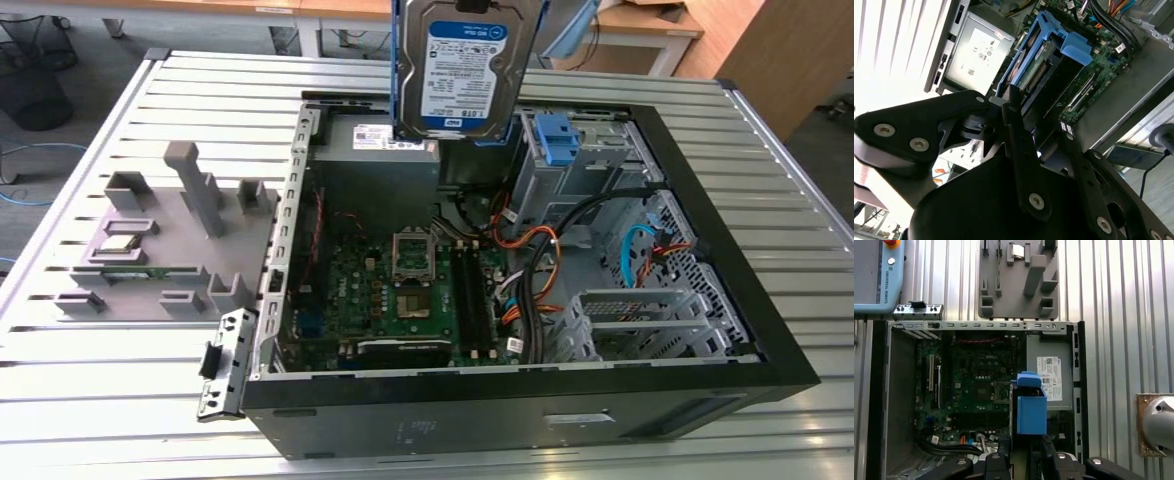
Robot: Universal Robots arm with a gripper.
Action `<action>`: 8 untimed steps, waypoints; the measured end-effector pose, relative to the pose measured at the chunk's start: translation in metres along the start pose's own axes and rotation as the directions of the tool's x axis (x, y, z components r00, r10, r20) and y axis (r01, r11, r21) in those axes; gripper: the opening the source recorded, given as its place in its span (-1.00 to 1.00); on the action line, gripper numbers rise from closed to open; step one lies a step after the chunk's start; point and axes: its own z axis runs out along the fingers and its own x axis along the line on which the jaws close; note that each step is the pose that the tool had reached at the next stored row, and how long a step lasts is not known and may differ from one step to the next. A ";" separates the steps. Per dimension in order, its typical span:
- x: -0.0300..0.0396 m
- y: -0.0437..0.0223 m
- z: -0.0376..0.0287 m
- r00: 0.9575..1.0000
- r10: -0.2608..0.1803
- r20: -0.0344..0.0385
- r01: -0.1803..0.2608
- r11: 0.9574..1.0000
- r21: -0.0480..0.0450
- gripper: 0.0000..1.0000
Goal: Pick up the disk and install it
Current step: 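Pick up the disk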
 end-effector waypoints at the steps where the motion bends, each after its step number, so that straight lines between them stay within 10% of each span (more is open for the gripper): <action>1: 0.0016 -0.0014 -0.0002 1.000 0.000 0.000 0.000 1.000 0.000 -0.30; 8: 0.0118 -0.0116 -0.0015 1.000 0.000 0.000 0.000 1.000 0.000 -0.30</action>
